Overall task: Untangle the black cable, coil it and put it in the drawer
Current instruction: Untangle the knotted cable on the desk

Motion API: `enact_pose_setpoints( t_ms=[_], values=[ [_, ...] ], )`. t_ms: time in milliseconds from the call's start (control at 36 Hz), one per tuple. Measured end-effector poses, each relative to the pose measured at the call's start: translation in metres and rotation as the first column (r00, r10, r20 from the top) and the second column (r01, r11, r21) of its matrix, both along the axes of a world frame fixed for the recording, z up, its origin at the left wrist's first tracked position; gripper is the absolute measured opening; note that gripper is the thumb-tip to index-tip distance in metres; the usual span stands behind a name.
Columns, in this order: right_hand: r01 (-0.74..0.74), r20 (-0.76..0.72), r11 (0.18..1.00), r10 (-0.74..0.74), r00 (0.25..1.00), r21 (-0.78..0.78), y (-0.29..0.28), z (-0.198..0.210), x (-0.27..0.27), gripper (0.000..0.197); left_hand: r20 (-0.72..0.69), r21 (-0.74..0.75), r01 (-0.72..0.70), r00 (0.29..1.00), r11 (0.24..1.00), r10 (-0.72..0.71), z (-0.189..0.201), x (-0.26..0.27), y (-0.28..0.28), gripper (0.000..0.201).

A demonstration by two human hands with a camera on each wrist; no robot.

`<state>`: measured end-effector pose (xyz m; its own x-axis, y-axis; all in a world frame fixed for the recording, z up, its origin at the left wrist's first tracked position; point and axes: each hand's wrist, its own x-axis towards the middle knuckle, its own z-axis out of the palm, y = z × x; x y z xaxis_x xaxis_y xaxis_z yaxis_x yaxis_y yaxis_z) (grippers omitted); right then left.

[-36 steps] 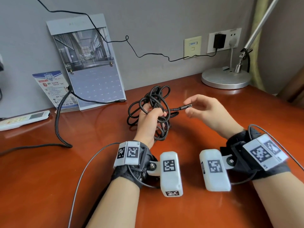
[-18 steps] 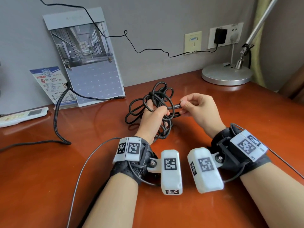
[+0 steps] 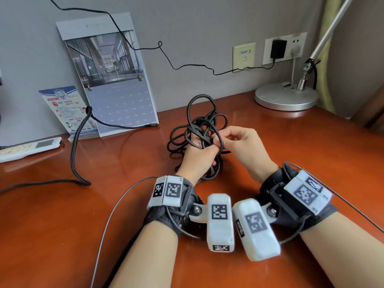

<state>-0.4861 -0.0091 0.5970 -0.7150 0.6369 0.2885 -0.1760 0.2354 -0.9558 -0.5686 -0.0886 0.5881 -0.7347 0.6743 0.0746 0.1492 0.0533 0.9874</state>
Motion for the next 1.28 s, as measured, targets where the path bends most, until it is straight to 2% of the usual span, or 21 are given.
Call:
enact_pose_setpoints(
  t_ms=[139, 194, 278, 306, 361, 417, 472, 528, 556, 639, 722, 778, 861, 917, 944, 1000, 1083, 1139, 1167, 1222, 1278],
  values=[
    [-0.100, 0.132, 0.995, 0.100, 0.986, -0.011, 0.009, 0.012, 0.009, 0.023, 0.017, 0.000, 0.023, 1.000, 1.000, -0.023, 0.003, 0.002, -0.004, 0.035],
    [-0.016, 0.186, 0.997, 0.002, 0.982, 0.072, 0.015, 0.021, 0.013, 0.026, 0.027, 0.008, 0.032, 0.999, 0.999, -0.032, 0.004, 0.002, -0.004, 0.031],
    [0.265, 0.052, 0.926, -0.288, 0.956, 0.267, 0.024, 0.034, 0.013, 0.024, 0.029, 0.015, 0.040, 0.999, 0.999, -0.041, 0.005, 0.003, -0.004, 0.023],
    [0.290, -0.012, 0.899, -0.303, 0.953, 0.329, 0.023, 0.041, 0.011, 0.021, 0.026, 0.014, 0.039, 0.999, 0.999, -0.040, 0.004, 0.002, -0.004, 0.023],
    [0.229, -0.075, 0.837, -0.221, 0.972, 0.496, 0.019, 0.055, 0.005, 0.025, 0.006, 0.009, 0.036, 0.999, 0.999, -0.036, 0.004, 0.001, -0.003, 0.022],
    [0.117, -0.046, 0.687, -0.120, 0.992, 0.717, 0.013, 0.068, -0.002, 0.031, 0.018, 0.017, 0.038, 0.999, 0.999, -0.038, 0.005, 0.001, -0.003, 0.019],
    [0.004, 0.027, 0.416, -0.068, 0.997, 0.909, 0.011, 0.080, -0.008, 0.030, 0.049, 0.033, 0.040, 0.998, 0.999, -0.041, 0.005, 0.002, -0.003, 0.021],
    [-0.087, 0.097, 0.155, -0.058, 0.994, 0.984, 0.008, 0.088, -0.013, 0.020, 0.049, 0.034, 0.037, 0.998, 0.999, -0.039, 0.005, 0.002, -0.003, 0.021],
    [-0.113, 0.117, 0.067, -0.058, 0.991, 0.991, 0.007, 0.091, -0.015, 0.016, 0.045, 0.029, 0.039, 0.998, 0.999, -0.040, 0.005, 0.002, -0.003, 0.019],
    [-0.180, 0.174, -0.092, -0.069, 0.982, 0.979, 0.002, 0.100, -0.018, 0.012, 0.035, 0.015, 0.037, 0.999, 0.999, -0.037, 0.006, 0.002, -0.004, 0.015],
    [-0.208, 0.196, -0.201, -0.079, 0.977, 0.957, -0.002, 0.107, -0.017, 0.004, 0.011, 0.011, 0.044, 0.999, 0.999, -0.044, 0.007, 0.002, -0.005, 0.017],
    [-0.203, 0.181, -0.252, -0.106, 0.978, 0.946, -0.005, 0.109, -0.016, 0.010, 0.004, 0.015, 0.048, 0.999, 0.999, -0.048, 0.007, 0.002, -0.006, 0.020],
    [-0.119, 0.081, -0.250, -0.155, 0.985, 0.961, -0.003, 0.108, -0.016, 0.013, 0.004, 0.022, 0.053, 0.999, 0.998, -0.053, 0.006, 0.002, -0.006, 0.020],
    [-0.059, 0.022, -0.182, -0.198, 0.980, 0.982, 0.000, 0.105, -0.016, 0.018, 0.025, 0.039, 0.054, 0.998, 0.998, -0.055, 0.005, 0.001, -0.006, 0.019],
    [-0.036, 0.005, -0.141, -0.213, 0.977, 0.989, 0.001, 0.101, -0.017, 0.013, 0.034, 0.046, 0.051, 0.998, 0.998, -0.052, 0.005, 0.000, -0.006, 0.020],
    [-0.026, 0.018, -0.027, -0.247, 0.969, 0.999, 0.002, 0.094, -0.016, 0.006, 0.045, 0.050, 0.052, 0.998, 0.997, -0.054, 0.005, -0.001, -0.007, 0.024],
    [-0.042, 0.094, 0.208, -0.251, 0.963, 0.977, 0.003, 0.089, -0.012, 0.011, 0.047, 0.062, 0.058, 0.997, 0.996, -0.061, 0.005, -0.003, -0.008, 0.027],
    [-0.141, 0.209, 0.322, -0.187, 0.960, 0.936, 0.003, 0.092, -0.009, 0.015, 0.036, 0.077, 0.060, 0.997, 0.995, -0.063, 0.005, -0.003, -0.008, 0.030],
    [-0.221, 0.293, 0.335, -0.184, 0.938, 0.916, 0.002, 0.095, -0.008, 0.013, 0.019, 0.077, 0.065, 0.998, 0.995, -0.067, 0.005, -0.003, -0.008, 0.032],
    [-0.347, 0.425, 0.275, -0.314, 0.849, 0.897, -0.004, 0.103, -0.006, 0.005, -0.014, 0.072, 0.069, 0.998, 0.995, -0.068, 0.004, -0.003, -0.008, 0.034],
    [-0.418, 0.466, 0.208, -0.455, 0.759, 0.884, -0.012, 0.109, -0.007, 0.022, -0.030, 0.081, 0.076, 0.997, 0.994, -0.074, 0.004, -0.002, -0.009, 0.033]
  ],
)
